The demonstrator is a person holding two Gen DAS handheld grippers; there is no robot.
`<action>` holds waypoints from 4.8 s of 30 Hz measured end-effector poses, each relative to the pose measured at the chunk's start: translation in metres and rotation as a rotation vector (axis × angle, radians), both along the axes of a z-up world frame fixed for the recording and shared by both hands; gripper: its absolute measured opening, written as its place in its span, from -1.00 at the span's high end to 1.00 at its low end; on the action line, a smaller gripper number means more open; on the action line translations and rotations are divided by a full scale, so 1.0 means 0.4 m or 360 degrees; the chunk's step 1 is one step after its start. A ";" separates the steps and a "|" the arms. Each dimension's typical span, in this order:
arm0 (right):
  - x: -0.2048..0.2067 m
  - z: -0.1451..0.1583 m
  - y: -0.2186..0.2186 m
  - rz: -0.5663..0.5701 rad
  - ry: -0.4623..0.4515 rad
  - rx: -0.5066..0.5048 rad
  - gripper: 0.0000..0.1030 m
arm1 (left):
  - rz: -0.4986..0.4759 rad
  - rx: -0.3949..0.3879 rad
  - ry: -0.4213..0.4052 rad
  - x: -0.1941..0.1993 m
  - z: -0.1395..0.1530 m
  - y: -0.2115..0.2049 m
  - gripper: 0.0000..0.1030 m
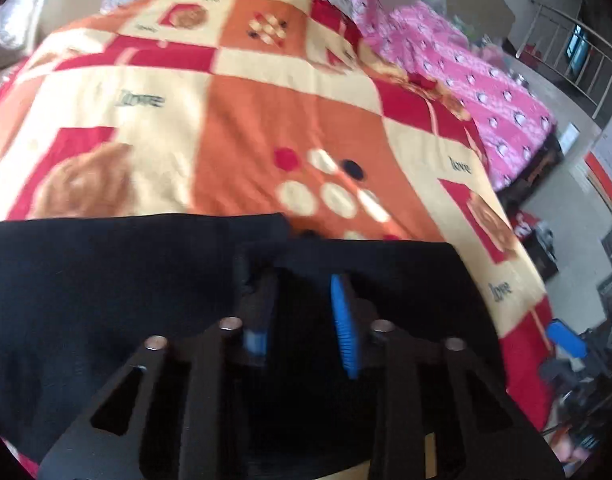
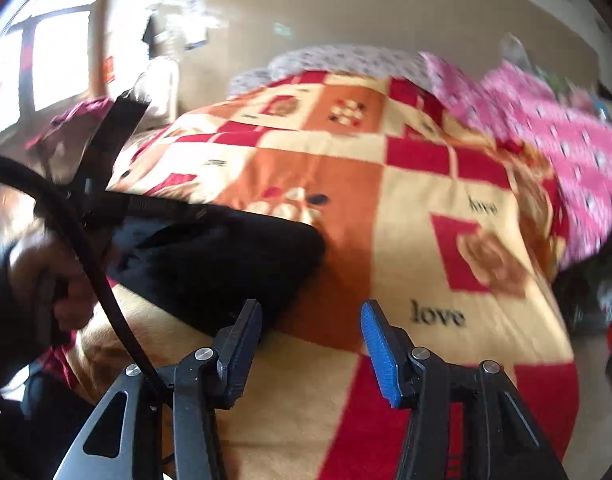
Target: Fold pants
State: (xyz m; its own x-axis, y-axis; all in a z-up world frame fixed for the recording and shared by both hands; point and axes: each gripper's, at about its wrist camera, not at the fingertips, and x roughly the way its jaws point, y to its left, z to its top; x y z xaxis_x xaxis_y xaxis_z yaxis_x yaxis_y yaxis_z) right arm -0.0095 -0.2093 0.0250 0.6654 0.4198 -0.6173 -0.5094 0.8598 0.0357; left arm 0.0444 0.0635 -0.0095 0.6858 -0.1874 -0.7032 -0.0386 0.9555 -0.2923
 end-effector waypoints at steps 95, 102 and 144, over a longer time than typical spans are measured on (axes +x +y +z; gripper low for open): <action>0.391 -0.079 0.035 0.0234 0.0310 0.0875 -0.47 | 0.1052 -0.1001 -0.0165 -0.497 -0.086 0.439 -0.19; 0.388 -0.069 0.033 0.0240 0.0319 0.0905 -0.47 | 0.1163 -0.1313 -0.0151 -0.461 -0.101 0.496 -0.30; 0.377 -0.092 0.052 0.0284 0.0386 0.0847 -0.47 | 0.1008 0.0033 -0.0454 -0.356 0.008 0.311 0.77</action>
